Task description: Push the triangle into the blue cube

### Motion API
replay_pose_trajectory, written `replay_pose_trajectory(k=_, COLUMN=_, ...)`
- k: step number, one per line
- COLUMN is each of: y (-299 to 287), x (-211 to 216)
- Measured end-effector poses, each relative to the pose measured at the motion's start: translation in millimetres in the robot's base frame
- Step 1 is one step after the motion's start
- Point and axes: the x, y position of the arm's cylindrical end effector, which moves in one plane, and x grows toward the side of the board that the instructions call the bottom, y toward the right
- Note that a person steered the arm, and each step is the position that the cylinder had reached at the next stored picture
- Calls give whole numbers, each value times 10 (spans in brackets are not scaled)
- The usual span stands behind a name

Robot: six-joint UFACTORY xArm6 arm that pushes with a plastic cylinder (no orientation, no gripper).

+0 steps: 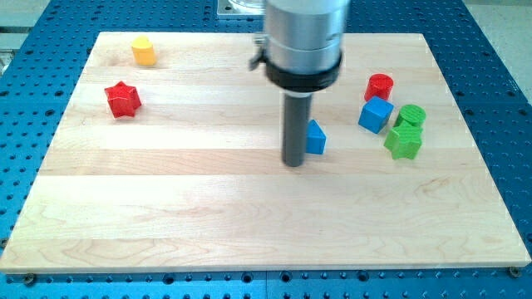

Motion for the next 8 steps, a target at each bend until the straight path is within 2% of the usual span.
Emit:
replay_pose_trajectory(k=1, y=421, x=-141)
replay_pose_trajectory(k=3, y=-583, x=-141)
replay_pose_trajectory(k=4, y=-700, x=-271)
replay_pose_trajectory(k=5, y=-540, x=-410)
replay_pose_trajectory(k=7, y=490, x=-365)
replay_pose_trajectory(k=8, y=210, x=-315)
